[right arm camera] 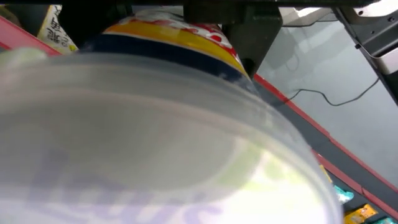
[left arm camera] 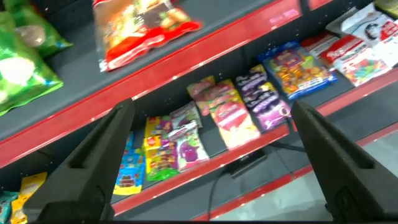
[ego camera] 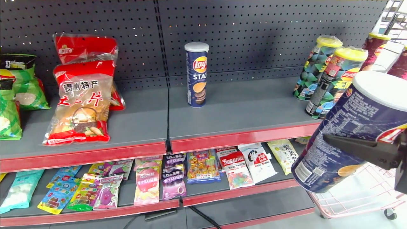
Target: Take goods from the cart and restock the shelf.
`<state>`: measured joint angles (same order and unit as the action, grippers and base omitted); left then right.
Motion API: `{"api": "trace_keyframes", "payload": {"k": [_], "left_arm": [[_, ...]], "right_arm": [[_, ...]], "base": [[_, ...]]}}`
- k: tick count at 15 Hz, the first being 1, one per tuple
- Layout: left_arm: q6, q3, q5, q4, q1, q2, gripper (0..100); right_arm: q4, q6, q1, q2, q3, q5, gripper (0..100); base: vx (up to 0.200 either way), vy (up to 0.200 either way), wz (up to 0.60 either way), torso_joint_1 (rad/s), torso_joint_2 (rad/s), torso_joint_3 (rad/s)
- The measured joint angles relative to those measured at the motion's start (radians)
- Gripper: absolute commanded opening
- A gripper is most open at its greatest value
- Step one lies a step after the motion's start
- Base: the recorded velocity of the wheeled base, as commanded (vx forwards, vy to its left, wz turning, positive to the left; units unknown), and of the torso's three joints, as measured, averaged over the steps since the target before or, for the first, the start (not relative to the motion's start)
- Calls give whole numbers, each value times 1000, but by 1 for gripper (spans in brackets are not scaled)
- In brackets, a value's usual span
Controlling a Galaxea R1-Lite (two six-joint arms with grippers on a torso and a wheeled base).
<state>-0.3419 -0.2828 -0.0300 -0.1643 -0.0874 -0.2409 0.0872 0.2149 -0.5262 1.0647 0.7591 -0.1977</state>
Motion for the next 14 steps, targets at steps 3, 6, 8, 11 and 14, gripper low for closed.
{"api": "trace_keyframes", "payload": {"k": [3,6,8,11,14], "left_arm": [[0,1,-1,0,0,-1,100],[0,2,0,0,0,-1,100],[-8,5,0,0,0,0,100],[-39,7,22,0,0,-1,100],[-39,7,24,0,0,-2,100]], "right_arm": [[0,1,-1,2,-6,0,0],[0,1,-1,1,-13,1,0],[1,1,-1,1,-15,1,0],[1,1,-1,-1,-13,1,0],[1,1,-1,-4,-9,1,0]], "base": [[0,200,0,2,1,4],[0,0,0,0,0,0],[0,0,0,0,0,0],[133,0,0,0,2,3],[200,0,0,-4,7,7]]}}
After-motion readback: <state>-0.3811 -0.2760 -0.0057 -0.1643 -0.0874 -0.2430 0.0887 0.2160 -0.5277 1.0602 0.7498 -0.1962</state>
